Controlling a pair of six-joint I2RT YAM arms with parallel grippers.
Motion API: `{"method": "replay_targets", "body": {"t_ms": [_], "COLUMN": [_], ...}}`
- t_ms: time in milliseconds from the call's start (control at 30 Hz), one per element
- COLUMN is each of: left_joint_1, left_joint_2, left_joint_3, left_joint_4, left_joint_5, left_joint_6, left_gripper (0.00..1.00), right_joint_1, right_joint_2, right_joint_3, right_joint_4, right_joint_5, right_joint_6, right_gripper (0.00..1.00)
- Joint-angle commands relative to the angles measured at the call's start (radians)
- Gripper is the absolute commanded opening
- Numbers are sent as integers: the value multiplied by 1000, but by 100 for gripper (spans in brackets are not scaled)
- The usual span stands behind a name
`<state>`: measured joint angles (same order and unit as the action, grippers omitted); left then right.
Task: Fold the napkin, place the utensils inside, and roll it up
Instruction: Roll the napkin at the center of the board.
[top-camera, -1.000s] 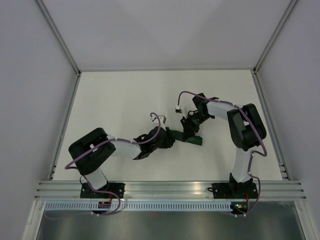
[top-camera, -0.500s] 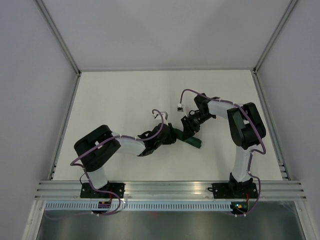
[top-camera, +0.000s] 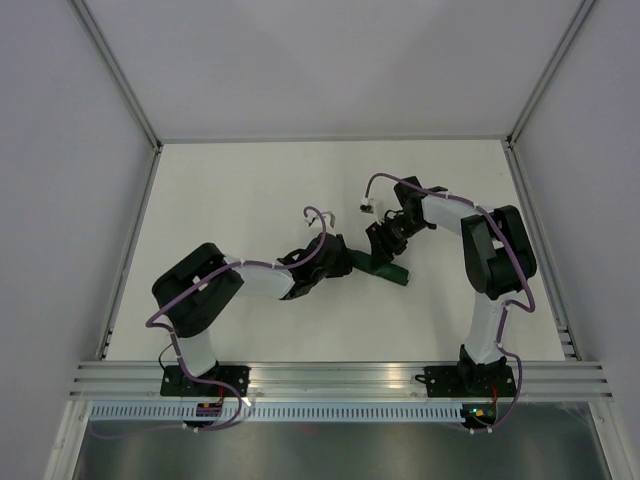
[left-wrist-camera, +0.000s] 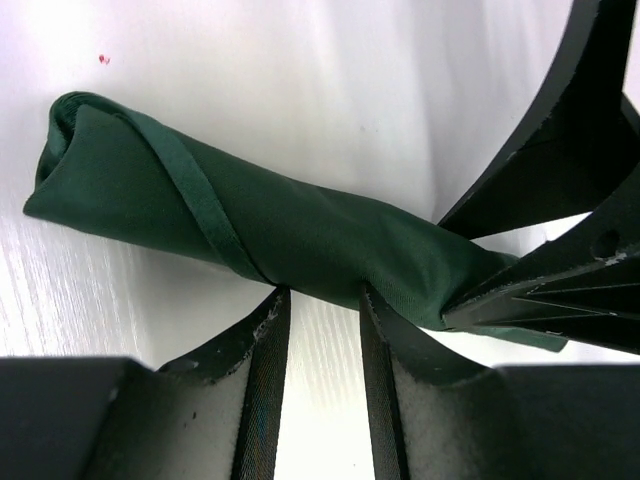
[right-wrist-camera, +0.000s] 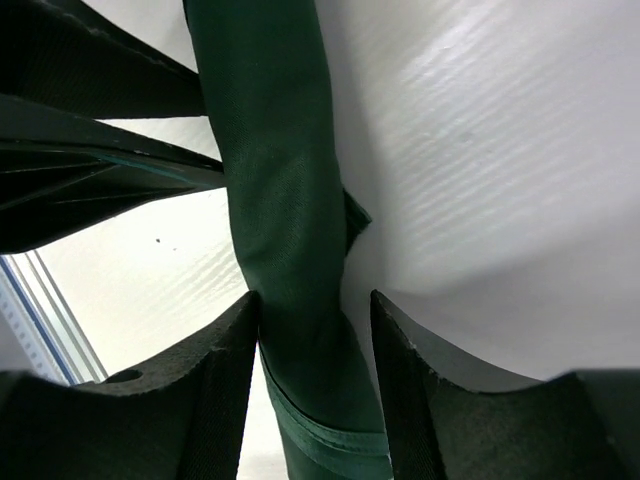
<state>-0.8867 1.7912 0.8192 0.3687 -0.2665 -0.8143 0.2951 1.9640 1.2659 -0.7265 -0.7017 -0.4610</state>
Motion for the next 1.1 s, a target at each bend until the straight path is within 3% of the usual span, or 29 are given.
{"method": "replay_targets", "body": {"t_ms": [0,367,800,1067], "left_joint_1": [15,45,89,101], "left_joint_2": [28,74,160,238], "left_joint_3": [76,152,308,426], "left_joint_4": [-53,-100,-172,-214], "left_joint_5": [24,59,111,139], "left_joint_6": [10,29,78,75], "left_gripper": [39,39,38,38], "right_joint_1": [-14,-27,-54,-56], "right_joint_2": [-25,-31,-65,-62], "right_joint_3": [47,75,39,32], "right_joint_4": [10,55,58,52], "right_joint_5": [56,102,148,162], "right_joint_6": [45,94,84,88], "right_gripper": [55,53,32,30]}}
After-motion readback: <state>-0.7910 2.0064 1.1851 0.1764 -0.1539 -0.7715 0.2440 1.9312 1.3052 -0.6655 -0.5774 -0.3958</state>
